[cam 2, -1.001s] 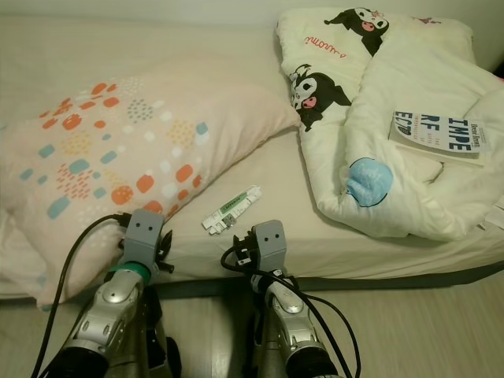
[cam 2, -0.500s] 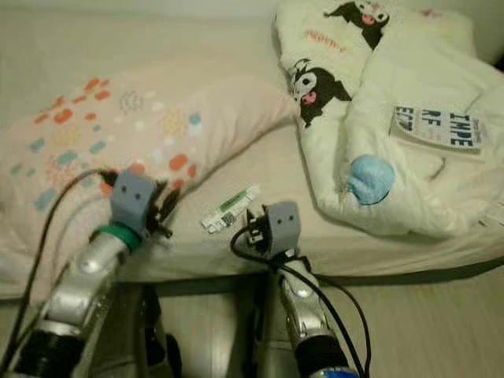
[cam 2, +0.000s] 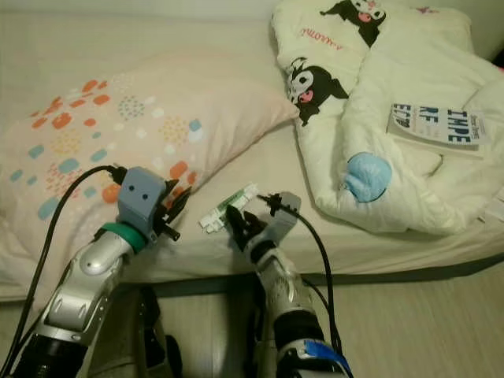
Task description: Clean up the room
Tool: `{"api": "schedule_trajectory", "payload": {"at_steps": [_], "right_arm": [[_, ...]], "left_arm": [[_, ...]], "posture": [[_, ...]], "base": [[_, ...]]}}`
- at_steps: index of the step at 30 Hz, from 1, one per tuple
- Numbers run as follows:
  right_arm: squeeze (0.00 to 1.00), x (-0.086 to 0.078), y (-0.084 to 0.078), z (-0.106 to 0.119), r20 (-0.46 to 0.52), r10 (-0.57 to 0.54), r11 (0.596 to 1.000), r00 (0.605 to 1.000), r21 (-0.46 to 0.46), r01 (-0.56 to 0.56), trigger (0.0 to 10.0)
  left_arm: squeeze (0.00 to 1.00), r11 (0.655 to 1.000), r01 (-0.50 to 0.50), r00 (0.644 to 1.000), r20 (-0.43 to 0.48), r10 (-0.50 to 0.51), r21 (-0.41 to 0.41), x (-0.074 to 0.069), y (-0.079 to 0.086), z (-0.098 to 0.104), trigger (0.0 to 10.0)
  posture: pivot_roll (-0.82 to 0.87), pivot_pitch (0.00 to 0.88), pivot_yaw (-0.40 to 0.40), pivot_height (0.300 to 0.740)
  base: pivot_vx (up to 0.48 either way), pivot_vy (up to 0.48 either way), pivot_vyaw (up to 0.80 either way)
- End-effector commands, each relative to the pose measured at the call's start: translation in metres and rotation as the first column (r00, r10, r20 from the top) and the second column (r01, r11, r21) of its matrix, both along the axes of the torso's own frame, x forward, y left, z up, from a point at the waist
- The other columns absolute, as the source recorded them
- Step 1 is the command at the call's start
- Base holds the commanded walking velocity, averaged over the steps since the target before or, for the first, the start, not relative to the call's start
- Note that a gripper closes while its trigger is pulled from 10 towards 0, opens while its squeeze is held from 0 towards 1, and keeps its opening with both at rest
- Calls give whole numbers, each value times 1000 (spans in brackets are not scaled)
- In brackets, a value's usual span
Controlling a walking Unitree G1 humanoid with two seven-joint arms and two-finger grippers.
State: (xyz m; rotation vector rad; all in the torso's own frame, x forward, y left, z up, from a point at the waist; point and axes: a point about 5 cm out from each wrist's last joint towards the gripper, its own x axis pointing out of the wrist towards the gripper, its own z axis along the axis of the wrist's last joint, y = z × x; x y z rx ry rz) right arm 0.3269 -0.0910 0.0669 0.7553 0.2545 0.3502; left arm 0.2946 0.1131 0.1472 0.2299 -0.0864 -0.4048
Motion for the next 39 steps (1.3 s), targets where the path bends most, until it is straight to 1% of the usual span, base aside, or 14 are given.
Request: {"api": "schedule_trajectory", "payload": {"at_steps": [1, 2, 6, 7, 8, 9, 13, 29, 31, 35, 36, 37, 38, 39], "right_arm": [[1000, 1, 2, -8, -72, 31, 999, 997, 45, -28, 10000], [0, 4, 3, -7, -78, 40, 998, 996, 49, -36, 10000], [0, 9, 8, -6, -133, 75, 992, 988, 108, -61, 10000], [0, 10, 12, -8, -180, 108, 989, 978, 119, -87, 8314], [0, 10, 12, -9, -192, 114, 989, 975, 115, -93, 8314], [0, 10, 13, -9, -207, 117, 989, 971, 114, -95, 0], [0, 11, 13, -8, -220, 125, 987, 968, 123, -100, 0], [0, 28, 6, 29, 13, 228, 958, 974, 175, -227, 0], [0, 30, 6, 38, 67, 242, 954, 968, 166, -250, 0], [0, 31, 5, 54, 181, 242, 966, 953, 51, -254, 0], [0, 30, 1, 67, 248, 201, 979, 948, -13, -204, 8510], [0, 30, 1, 67, 248, 201, 979, 948, -13, -204, 8510], [0, 27, -4, 81, 327, 146, 989, 934, -66, -132, 10000], [0, 22, -11, 93, 408, 91, 988, 909, -149, -33, 10000]], "left_arm": [[0, 1000, -1, 1000, -26, 1, 4, -3, -1, -4, 10000], [0, 1000, -1, 1000, -27, 2, 3, -4, -1, -4, 10000], [0, 1000, -4, 1000, -25, 4, 2, -5, -2, -2, 10000], [0, 1000, -11, 1000, -25, 11, 0, -5, -1, -1, 10000], [0, 1000, -13, 1000, -25, 13, 0, -5, 0, -1, 10000], [0, 1000, -18, 1000, -25, 18, -1, -6, 0, 0, 10000], [0, 1000, -27, 999, -28, 27, -2, -7, 1, 0, 10000], [0, 998, -50, 998, -44, 49, -26, -3, -2, 1, 10000], [0, 998, -56, 998, -45, 54, -27, -3, -2, 0, 10000], [0, 995, -79, 996, -51, 76, -54, -2, 0, 1, 10000], [0, 991, -101, 994, -59, 96, -83, -1, 2, 2, 10000], [0, 991, -101, 994, -59, 96, -83, -1, 2, 2, 10000], [0, 984, -127, 990, -70, 119, -122, 0, 5, 4, 10000], [0, 972, -164, 985, -84, 152, -166, 1, 9, 6, 10000]], "posture": [[26, 165, 15, 572], [33, 169, 15, 572], [47, 176, 11, 572], [55, 179, 8, 572], [55, 179, 8, 572], [63, 181, 3, 572], [64, 181, 1, 572], [32, 164, -2, 572], [30, 158, -6, 572], [29, 152, -13, 572], [25, 146, -21, 572], [25, 146, -21, 572], [20, 143, -24, 572], [6, 138, -24, 572]], "base": [[0, 0, 0], [0, 0, 0], [0, 0, 0], [0, 0, 0], [0, 0, 0], [0, 0, 0], [0, 0, 0], [0, 0, 0], [0, 0, 0], [0, 0, 0], [0, 0, 0], [0, 0, 0], [0, 0, 0], [0, 0, 0]]}}
